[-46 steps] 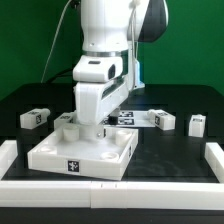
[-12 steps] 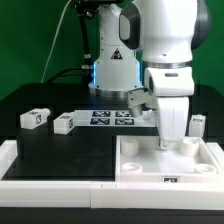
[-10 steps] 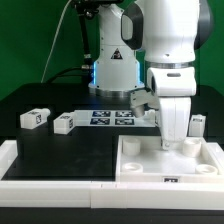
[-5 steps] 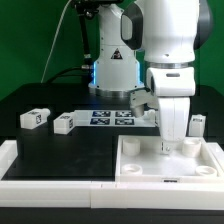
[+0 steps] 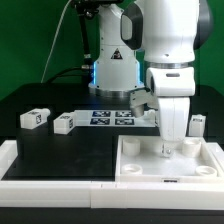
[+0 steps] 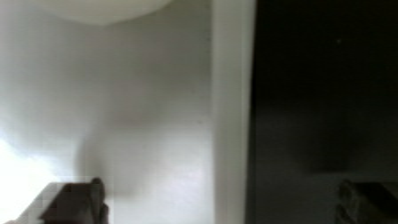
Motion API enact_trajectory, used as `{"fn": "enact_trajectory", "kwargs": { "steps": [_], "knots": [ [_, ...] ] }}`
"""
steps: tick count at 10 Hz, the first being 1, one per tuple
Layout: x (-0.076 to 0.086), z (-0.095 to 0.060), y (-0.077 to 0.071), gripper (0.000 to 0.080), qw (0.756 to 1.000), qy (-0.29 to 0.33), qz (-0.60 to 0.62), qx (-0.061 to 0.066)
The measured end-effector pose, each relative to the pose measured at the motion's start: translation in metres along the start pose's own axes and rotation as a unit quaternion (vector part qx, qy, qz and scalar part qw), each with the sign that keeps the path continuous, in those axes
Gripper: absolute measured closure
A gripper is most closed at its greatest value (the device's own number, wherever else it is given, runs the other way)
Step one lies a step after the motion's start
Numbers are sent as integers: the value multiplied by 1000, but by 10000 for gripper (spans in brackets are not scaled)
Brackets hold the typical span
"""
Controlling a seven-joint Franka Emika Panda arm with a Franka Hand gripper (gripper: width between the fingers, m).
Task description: Assemble one leg
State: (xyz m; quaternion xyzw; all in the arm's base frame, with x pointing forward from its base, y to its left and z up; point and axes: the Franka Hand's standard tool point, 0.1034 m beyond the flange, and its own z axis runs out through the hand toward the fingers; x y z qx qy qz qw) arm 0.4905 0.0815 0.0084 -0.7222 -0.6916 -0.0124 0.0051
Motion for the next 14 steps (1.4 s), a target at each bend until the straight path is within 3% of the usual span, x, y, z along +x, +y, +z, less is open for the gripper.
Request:
{"fn": "enact_trajectory", "kwargs": {
  "steps": [2, 5, 8, 10, 11, 12, 14],
  "knots": [
    [0, -9, -4, 151, 1000, -1, 27, -3],
    [-3, -49, -25, 151, 996, -8, 86, -20],
    [-4, -51, -28, 151, 992, -11, 124, -13],
    [-4, -51, -28, 151, 977, -9, 214, -13],
    [-6, -50, -30, 151, 961, -3, 276, -14],
    [-13, -46, -39, 151, 923, 13, 385, -13],
    [-2, -39, -56, 151, 842, 18, 539, -1]
  ]
}}
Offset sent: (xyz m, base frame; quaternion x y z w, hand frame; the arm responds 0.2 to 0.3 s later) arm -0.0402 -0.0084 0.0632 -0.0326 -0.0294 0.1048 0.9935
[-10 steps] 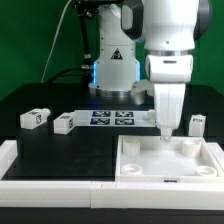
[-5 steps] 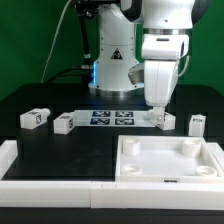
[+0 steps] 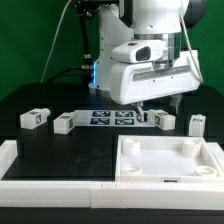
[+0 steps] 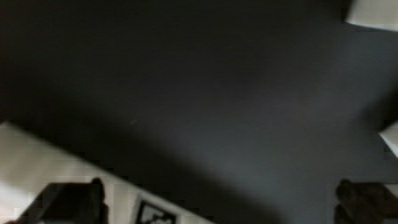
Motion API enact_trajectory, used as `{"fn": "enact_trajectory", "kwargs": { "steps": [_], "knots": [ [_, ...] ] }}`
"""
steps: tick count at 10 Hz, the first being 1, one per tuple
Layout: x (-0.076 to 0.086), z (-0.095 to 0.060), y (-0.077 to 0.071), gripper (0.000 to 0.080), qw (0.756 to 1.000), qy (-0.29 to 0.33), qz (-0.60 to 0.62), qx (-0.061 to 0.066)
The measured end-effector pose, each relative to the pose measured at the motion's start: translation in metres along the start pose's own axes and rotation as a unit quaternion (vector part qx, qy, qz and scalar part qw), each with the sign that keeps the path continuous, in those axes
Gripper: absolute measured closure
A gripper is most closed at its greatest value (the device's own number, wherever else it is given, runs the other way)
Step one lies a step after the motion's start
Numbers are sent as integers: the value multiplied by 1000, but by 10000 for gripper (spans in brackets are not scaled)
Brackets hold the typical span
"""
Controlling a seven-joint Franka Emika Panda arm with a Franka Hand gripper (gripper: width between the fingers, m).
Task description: Assemble one leg
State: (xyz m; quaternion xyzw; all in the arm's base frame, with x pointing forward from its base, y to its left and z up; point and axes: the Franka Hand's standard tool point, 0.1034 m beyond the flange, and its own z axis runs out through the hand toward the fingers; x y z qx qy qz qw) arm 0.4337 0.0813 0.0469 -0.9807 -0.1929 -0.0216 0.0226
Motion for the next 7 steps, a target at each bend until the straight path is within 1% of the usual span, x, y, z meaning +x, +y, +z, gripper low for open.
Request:
{"fn": "enact_trajectory", "kwargs": {
  "steps": [1, 2, 3, 4, 5, 6, 7],
  "knots": [
    [0, 2, -6, 151, 997, -2, 71, 5],
    [0, 4, -15, 151, 989, -3, 149, 10],
    [2, 5, -27, 151, 977, -5, 213, 14],
    [3, 6, -38, 151, 969, -6, 247, 16],
    [5, 6, -48, 151, 950, -8, 311, 19],
    [8, 5, -61, 151, 938, -9, 345, 21],
    [11, 5, -72, 151, 917, -9, 397, 25]
  ]
}}
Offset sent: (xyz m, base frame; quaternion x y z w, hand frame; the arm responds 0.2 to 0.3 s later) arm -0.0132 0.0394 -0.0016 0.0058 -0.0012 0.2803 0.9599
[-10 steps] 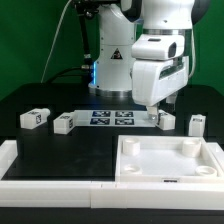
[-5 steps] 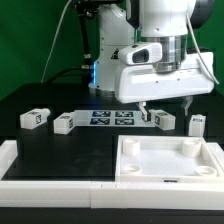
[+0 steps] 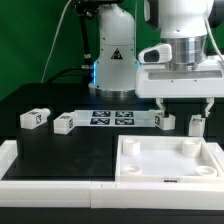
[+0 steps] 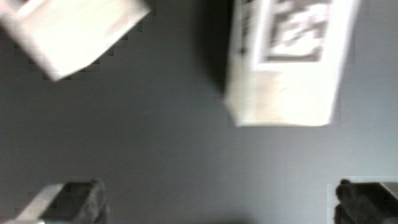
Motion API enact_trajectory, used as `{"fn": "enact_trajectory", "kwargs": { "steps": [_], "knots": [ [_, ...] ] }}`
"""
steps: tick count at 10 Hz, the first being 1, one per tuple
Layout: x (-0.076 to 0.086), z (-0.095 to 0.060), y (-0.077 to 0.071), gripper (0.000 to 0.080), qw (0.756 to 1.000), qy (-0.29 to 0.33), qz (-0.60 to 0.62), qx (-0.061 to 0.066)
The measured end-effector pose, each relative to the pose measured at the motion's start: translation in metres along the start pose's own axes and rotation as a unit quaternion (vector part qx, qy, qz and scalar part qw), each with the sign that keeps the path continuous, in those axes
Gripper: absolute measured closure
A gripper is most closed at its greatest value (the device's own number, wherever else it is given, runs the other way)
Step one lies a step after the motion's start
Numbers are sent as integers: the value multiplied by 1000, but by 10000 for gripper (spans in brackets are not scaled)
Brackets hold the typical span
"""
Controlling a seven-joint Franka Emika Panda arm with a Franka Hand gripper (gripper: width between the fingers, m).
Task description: Assemble one leg
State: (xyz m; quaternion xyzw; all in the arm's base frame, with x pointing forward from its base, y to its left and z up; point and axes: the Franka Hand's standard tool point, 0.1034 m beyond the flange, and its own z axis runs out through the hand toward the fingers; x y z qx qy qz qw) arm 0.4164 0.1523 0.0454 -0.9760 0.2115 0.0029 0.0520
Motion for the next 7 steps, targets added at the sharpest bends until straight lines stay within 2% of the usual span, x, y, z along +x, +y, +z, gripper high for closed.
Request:
{"fn": "enact_trajectory", "kwargs": {
  "steps": [3, 4, 6, 7],
  "knots": [
    [0, 1, 6, 151, 999, -33, -31, -12],
    [1, 0, 12, 151, 996, -72, -42, -21],
    [7, 2, 18, 151, 986, -150, -72, -28],
    [4, 3, 19, 151, 977, -197, -79, -34]
  ]
}}
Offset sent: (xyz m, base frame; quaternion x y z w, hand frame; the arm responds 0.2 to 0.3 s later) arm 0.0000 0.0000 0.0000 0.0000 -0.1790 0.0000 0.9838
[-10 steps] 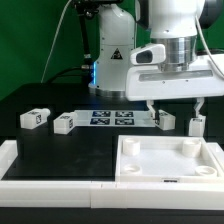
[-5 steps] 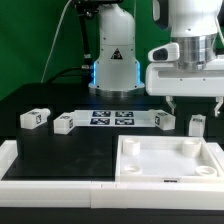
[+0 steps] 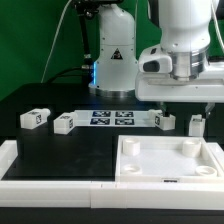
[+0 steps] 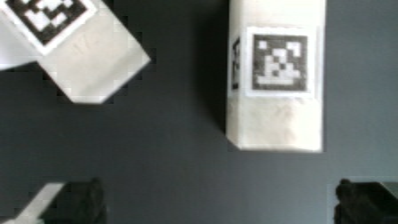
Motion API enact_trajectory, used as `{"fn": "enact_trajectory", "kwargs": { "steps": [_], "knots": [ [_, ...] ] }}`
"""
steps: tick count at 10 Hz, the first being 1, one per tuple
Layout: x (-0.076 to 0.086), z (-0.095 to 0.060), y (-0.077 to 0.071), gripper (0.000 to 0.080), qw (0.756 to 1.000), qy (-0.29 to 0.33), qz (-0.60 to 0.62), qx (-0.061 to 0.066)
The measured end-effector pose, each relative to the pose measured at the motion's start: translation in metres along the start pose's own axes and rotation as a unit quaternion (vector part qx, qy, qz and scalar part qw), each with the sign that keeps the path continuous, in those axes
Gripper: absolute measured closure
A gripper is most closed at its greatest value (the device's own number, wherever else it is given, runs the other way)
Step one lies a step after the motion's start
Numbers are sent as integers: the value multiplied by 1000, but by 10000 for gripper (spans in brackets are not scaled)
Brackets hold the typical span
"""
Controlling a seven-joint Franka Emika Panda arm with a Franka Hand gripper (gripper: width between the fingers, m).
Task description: Assemble one leg
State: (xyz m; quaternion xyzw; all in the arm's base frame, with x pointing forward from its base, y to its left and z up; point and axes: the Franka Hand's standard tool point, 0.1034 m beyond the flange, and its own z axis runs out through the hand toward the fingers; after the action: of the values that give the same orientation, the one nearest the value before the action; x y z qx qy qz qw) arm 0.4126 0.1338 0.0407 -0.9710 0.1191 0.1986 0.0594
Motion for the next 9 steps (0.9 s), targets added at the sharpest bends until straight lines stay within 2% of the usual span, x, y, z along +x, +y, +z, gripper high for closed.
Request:
{"fn": "enact_trajectory", "kwargs": {
  "steps": [1, 2, 3, 5, 7, 9],
  "knots": [
    [3, 0, -1, 151, 1000, -24, -10, 1],
    [-2, 1, -2, 151, 997, -77, -13, 5],
    [-6, 1, -5, 151, 993, -121, -12, 3],
    [-17, 5, -13, 151, 975, -223, -4, -10],
    [-22, 13, -16, 151, 957, -289, -1, -20],
    [-20, 23, -14, 151, 956, -292, 0, -22]
  ]
}}
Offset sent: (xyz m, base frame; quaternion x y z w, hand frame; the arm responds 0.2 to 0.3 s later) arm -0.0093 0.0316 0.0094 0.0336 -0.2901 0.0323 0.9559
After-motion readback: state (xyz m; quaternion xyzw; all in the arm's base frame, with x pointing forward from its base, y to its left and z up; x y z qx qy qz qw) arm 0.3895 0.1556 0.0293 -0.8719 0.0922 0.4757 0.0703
